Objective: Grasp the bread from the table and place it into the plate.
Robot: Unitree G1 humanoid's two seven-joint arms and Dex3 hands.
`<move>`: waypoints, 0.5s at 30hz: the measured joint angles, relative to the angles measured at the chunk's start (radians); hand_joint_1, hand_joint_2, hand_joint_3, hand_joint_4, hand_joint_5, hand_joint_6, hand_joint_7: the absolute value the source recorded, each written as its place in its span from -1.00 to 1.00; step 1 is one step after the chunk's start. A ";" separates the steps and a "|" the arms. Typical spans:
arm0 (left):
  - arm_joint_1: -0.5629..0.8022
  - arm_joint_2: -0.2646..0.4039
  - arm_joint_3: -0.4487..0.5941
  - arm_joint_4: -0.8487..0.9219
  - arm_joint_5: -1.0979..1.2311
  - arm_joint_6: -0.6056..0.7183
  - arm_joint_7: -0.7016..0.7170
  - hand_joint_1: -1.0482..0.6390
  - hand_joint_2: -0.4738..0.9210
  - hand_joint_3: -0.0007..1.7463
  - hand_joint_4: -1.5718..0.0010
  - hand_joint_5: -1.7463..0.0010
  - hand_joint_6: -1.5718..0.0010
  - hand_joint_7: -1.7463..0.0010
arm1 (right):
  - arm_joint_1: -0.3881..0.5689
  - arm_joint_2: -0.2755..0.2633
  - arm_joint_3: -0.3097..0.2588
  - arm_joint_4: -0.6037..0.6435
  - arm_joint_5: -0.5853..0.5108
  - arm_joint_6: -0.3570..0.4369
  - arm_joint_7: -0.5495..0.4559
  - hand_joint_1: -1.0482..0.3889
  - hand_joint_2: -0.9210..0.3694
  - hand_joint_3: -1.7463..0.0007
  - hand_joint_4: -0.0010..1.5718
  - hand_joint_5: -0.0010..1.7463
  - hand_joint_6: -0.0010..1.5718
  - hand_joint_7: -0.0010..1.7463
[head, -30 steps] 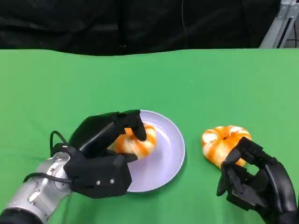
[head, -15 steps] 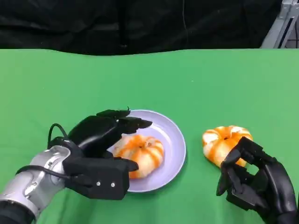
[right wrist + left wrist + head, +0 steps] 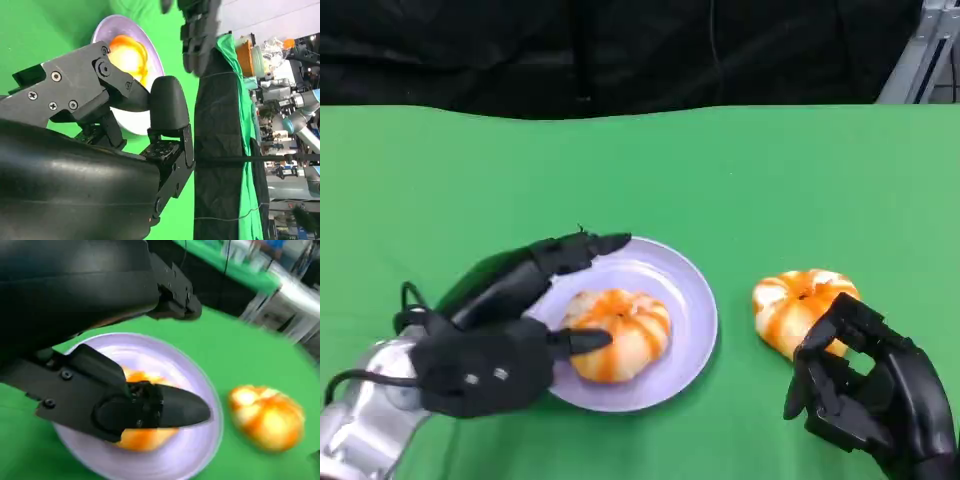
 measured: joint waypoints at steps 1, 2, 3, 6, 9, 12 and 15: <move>0.015 0.000 0.019 -0.017 -0.054 0.008 -0.034 0.27 1.00 -0.49 -0.14 0.71 -0.07 0.84 | 0.000 0.000 0.000 0.000 0.000 0.000 0.002 0.29 -0.60 -0.21 0.04 1.00 -0.22 0.90; 0.029 -0.001 0.035 -0.035 -0.097 0.021 -0.062 0.31 0.89 -0.27 -0.24 0.22 -0.33 0.67 | 0.000 0.000 0.000 0.000 0.000 -0.001 0.002 0.28 -0.59 -0.21 0.04 1.00 -0.22 0.90; 0.045 -0.001 0.052 -0.057 -0.146 0.045 -0.093 0.33 0.80 -0.12 -0.21 -0.04 -0.40 0.58 | 0.000 0.000 0.000 0.000 0.000 0.000 0.003 0.28 -0.59 -0.21 0.04 1.00 -0.22 0.91; 0.105 -0.001 0.114 -0.143 -0.306 0.144 -0.185 0.30 0.46 0.44 -0.06 -0.89 -0.10 -0.61 | 0.000 -0.001 0.001 0.000 0.000 -0.001 0.003 0.28 -0.60 -0.21 0.04 1.00 -0.22 0.91; 0.184 0.002 0.171 -0.252 -0.431 0.252 -0.246 0.33 0.41 0.56 -0.08 -0.99 0.07 -0.95 | 0.000 -0.002 -0.001 0.000 0.000 -0.001 0.003 0.28 -0.59 -0.21 0.04 1.00 -0.22 0.91; 0.248 0.009 0.214 -0.329 -0.523 0.345 -0.284 0.36 0.46 0.57 -0.14 -1.00 0.04 -0.99 | -0.001 -0.003 -0.002 0.001 0.000 0.000 0.003 0.29 -0.60 -0.21 0.04 1.00 -0.21 0.91; 0.299 0.008 0.260 -0.350 -0.620 0.396 -0.336 0.32 0.49 0.58 -0.24 -1.00 -0.02 -1.00 | -0.001 -0.003 -0.003 -0.001 0.000 0.007 0.003 0.29 -0.59 -0.21 0.05 1.00 -0.20 0.91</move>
